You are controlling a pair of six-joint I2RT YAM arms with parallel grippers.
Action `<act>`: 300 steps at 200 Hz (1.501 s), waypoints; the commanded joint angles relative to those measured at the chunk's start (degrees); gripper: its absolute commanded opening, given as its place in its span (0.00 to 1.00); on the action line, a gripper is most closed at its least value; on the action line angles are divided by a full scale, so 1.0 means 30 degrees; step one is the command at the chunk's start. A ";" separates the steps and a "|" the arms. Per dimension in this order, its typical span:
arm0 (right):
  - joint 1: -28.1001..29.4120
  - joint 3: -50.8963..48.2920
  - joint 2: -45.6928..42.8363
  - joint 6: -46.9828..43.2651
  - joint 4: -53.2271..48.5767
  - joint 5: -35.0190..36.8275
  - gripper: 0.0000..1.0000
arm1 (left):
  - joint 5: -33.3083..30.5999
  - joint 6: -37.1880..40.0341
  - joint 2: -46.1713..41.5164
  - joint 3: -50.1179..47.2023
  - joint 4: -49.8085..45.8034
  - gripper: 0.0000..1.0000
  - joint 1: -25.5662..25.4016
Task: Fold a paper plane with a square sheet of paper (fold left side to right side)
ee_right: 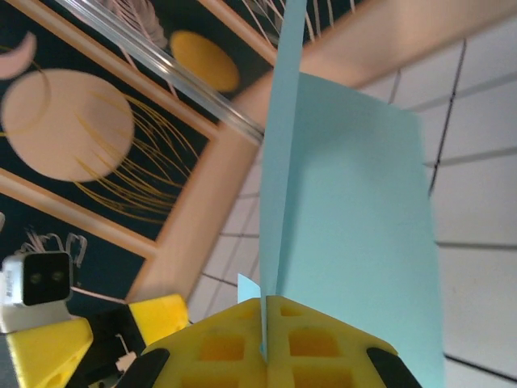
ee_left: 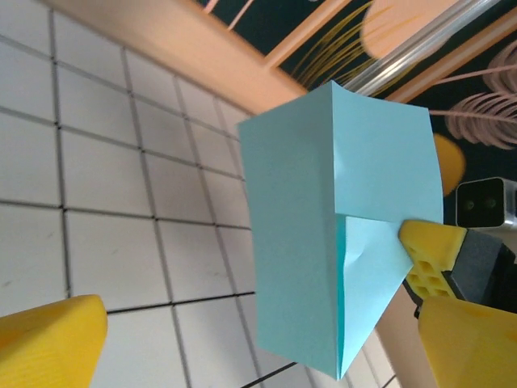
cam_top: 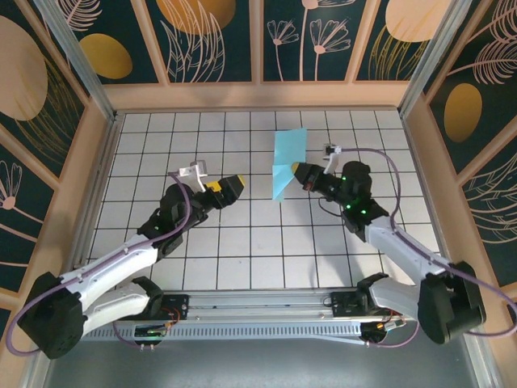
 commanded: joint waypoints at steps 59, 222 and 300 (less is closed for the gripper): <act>-0.0268 0.1058 -0.0267 0.5012 0.8104 -0.5308 0.00 | 0.7414 -0.3353 0.2517 0.2755 0.7583 0.97 0.0091; 0.1061 0.1196 0.0569 0.5231 0.8983 -0.5135 0.00 | 0.7262 -0.4178 0.4635 0.4283 0.8060 0.42 -0.1241; 0.0999 0.1518 -0.0547 0.2634 0.4249 -0.3756 0.21 | 0.6110 -0.3363 0.3805 0.4158 0.5914 0.14 -0.1255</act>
